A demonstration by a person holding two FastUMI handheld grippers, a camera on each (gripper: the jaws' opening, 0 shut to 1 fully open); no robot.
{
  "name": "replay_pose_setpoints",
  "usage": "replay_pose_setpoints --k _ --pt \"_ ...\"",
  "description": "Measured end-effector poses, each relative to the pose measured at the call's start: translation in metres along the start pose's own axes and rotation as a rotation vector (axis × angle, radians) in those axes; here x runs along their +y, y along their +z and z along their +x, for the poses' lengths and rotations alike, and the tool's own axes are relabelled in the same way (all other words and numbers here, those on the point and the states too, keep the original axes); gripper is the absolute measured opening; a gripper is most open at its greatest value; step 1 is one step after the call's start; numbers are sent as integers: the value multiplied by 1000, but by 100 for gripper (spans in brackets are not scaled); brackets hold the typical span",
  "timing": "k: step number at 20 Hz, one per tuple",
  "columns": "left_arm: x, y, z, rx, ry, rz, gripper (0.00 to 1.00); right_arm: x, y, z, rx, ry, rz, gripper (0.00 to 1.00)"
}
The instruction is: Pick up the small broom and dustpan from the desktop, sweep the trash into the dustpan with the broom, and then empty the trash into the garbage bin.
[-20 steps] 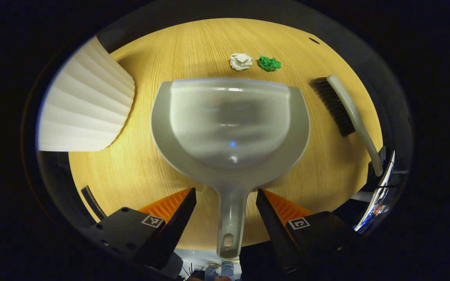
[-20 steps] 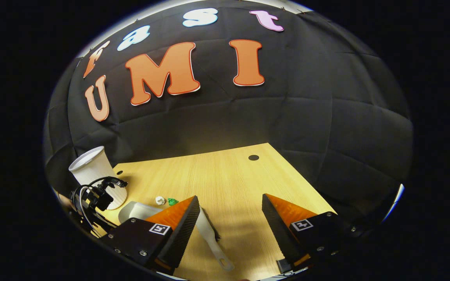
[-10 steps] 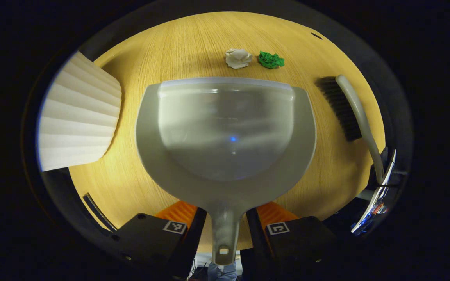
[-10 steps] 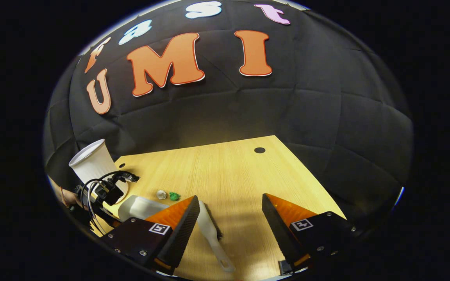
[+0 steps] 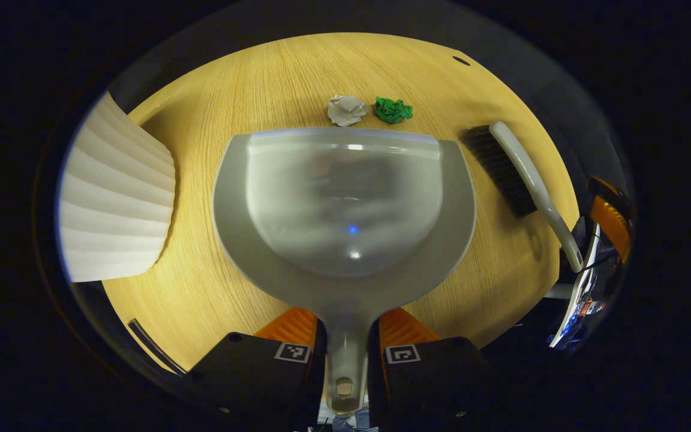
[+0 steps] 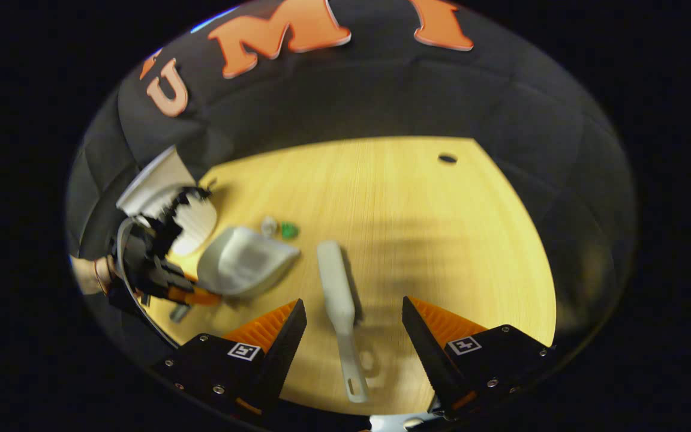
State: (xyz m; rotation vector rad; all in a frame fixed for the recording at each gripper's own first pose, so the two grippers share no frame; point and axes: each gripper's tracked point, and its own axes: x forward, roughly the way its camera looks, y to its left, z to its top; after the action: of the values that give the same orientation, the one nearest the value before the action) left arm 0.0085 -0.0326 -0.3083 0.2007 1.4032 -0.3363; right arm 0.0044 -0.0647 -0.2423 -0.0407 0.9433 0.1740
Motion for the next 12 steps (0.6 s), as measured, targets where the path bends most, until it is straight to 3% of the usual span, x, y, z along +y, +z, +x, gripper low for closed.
replay_pose_setpoints --k 3,6,10,12 --pt "3 0 -3 -62 -7 7 30 0 -27 20 204 8 -98 97" --pt "8 -6 -9 -114 -7 3 30 17 -47 47 347 65 -139 97" --pt "7 -10 -16 -177 24 37 29 20 -59 64 443 34 -196 96" --pt "4 -11 -24 -186 14 41 29 20 -63 67 459 20 -241 88"
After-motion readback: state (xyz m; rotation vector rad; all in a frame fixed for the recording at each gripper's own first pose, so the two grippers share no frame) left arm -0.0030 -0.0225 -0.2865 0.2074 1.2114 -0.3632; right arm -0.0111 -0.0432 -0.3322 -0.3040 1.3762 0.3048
